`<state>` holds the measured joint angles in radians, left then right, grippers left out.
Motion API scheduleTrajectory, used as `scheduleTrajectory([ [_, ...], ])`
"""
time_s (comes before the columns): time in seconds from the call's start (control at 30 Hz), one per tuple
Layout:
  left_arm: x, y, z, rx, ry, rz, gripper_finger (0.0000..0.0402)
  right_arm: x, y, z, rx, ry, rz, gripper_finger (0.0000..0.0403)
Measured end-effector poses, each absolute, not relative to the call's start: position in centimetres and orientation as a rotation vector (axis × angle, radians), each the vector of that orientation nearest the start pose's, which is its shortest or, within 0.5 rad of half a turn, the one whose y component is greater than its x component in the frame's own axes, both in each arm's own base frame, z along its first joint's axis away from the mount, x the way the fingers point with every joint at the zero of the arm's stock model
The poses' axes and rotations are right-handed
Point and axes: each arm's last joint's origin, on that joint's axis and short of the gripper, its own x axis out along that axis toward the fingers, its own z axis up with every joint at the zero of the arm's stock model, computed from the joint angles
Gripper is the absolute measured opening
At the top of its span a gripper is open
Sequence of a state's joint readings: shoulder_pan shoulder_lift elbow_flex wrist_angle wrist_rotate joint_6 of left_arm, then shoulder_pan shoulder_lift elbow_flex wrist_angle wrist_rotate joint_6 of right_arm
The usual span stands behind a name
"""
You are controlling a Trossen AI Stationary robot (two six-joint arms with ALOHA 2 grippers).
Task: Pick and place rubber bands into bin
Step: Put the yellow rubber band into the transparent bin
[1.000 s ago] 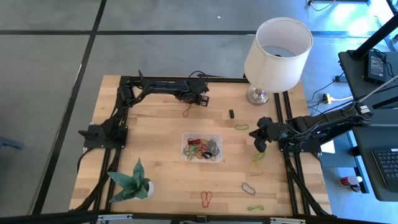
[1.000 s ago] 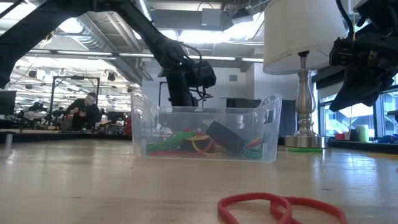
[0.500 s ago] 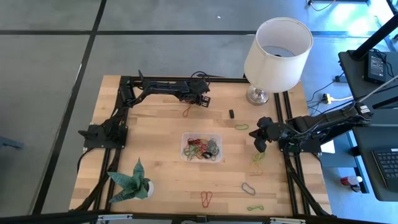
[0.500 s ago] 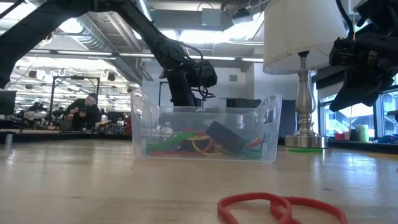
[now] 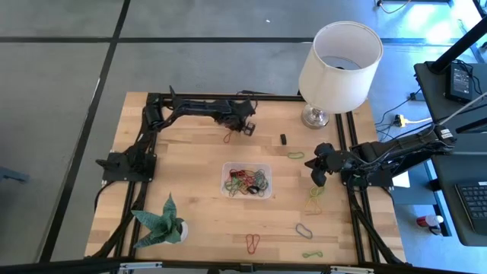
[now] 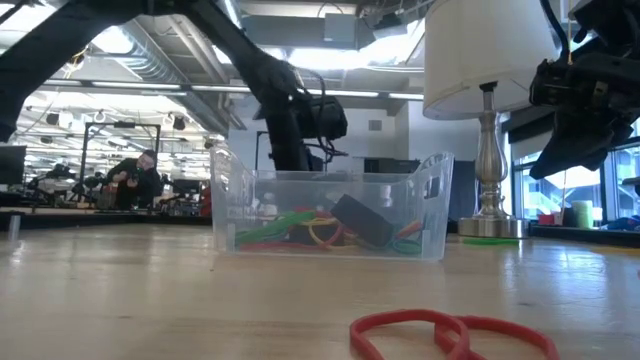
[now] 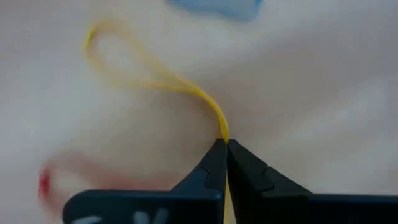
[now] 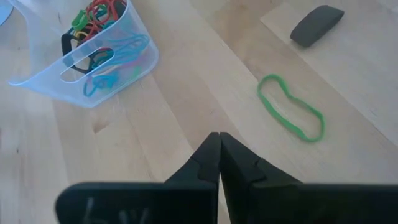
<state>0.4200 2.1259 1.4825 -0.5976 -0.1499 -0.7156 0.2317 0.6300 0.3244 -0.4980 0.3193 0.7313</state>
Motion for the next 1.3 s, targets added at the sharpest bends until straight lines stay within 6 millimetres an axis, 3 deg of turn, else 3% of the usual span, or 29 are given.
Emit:
scheduleTrajectory([
  [0.1, 38.1, 16.6, 15.4, -0.729, 1.048, 0.866, 0.0002, 12.3, 2.0, 17.4, 0.474, 0.699, -0.356, 0.0013],
  [0.23, 37.9, 15.8, 19.4, -0.608, 0.970, 0.806, 0.0002, 12.4, 2.0, 17.4, 0.474, 0.697, -0.356, 0.0013],
  [0.67, 37.8, 8.2, 26.6, -0.185, 0.899, 0.503, 0.0002, 12.4, 2.0, 17.5, 0.493, 0.684, -0.373, 0.0013],
  [0.9, 37.5, 2.6, 28.7, -0.047, 0.864, 0.309, 0.0002, 12.4, 2.0, 17.5, 0.503, 0.682, -0.376, 0.0013],
  [1.17, 37.3, -4.4, 28.8, 0.047, 0.862, 0.115, 0.0002, 12.4, 2.0, 17.5, 0.496, 0.684, -0.373, 0.0013],
  [1.3, 36.9, -7.1, 28.8, 0.007, 0.851, 0.112, 0.0002, 12.4, 2.0, 17.5, 0.496, 0.684, -0.372, 0.0013],
])
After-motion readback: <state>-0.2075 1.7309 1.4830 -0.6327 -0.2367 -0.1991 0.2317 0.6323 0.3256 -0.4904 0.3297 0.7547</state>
